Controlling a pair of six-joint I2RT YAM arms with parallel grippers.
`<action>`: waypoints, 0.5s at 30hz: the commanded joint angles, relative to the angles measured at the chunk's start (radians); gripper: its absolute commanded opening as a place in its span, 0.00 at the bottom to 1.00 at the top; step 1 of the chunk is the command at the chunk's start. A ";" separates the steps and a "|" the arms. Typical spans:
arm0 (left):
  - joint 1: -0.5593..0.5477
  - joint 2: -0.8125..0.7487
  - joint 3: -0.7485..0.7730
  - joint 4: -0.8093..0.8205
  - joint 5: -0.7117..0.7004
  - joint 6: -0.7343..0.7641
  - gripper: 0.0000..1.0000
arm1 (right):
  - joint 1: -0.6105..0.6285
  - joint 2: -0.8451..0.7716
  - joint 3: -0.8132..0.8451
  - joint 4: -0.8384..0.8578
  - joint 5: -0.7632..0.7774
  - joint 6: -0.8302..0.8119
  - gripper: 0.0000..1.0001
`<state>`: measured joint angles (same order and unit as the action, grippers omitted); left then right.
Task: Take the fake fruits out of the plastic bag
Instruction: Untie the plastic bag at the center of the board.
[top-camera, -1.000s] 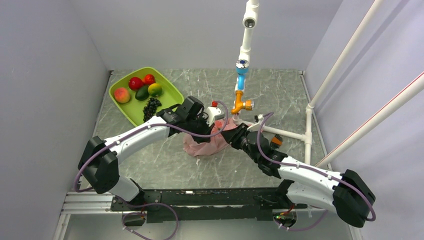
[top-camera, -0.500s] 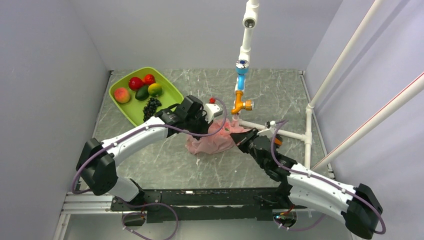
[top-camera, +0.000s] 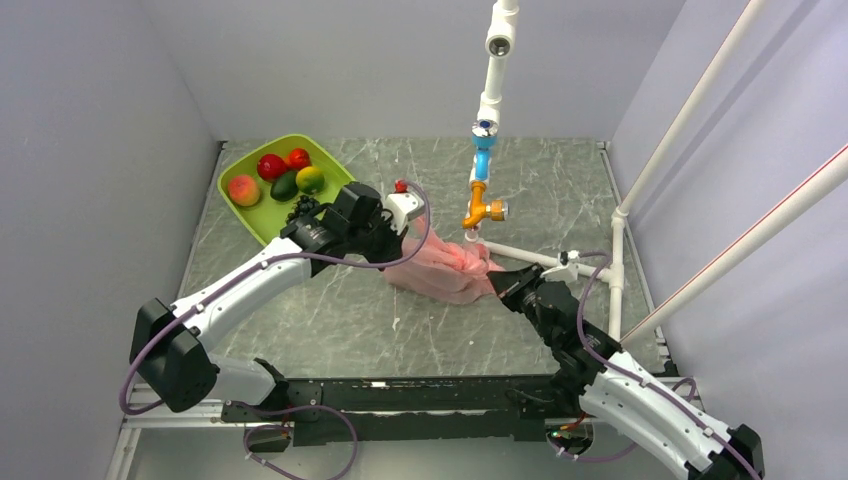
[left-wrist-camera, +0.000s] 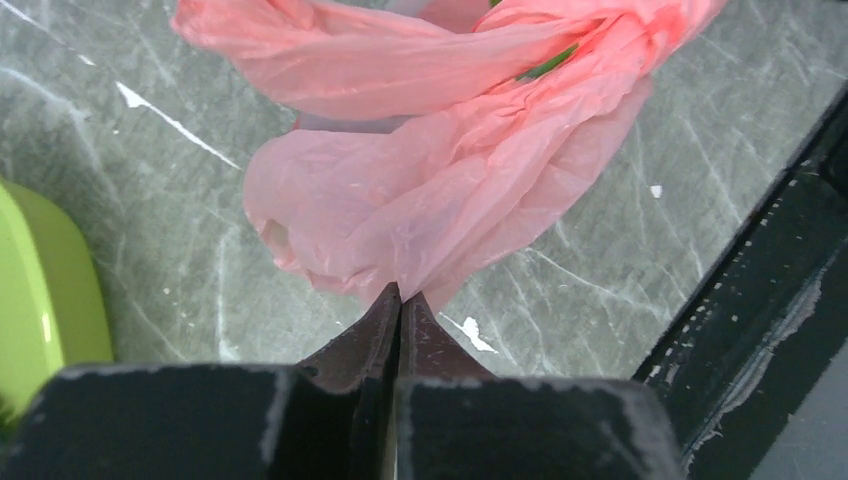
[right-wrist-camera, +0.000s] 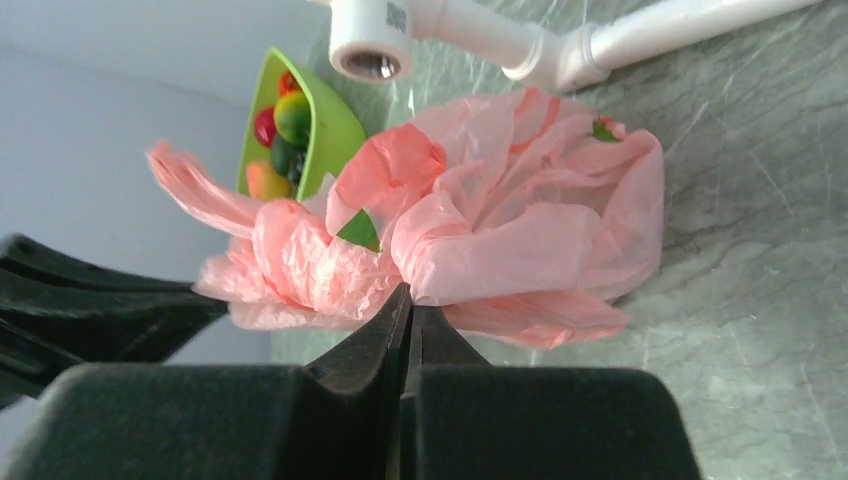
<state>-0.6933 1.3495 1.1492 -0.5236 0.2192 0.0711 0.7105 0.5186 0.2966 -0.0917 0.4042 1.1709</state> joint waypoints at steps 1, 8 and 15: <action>0.008 -0.037 -0.005 0.030 0.100 0.020 0.16 | -0.047 0.014 -0.038 0.123 -0.238 -0.169 0.00; 0.008 -0.101 -0.055 0.123 0.243 0.010 0.62 | -0.059 0.075 -0.018 0.211 -0.395 -0.262 0.00; -0.041 -0.116 -0.083 0.162 0.241 0.020 0.63 | -0.059 0.155 -0.014 0.328 -0.472 -0.230 0.00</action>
<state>-0.6987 1.2438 1.0698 -0.4232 0.4404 0.0849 0.6548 0.6456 0.2615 0.1257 0.0059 0.9493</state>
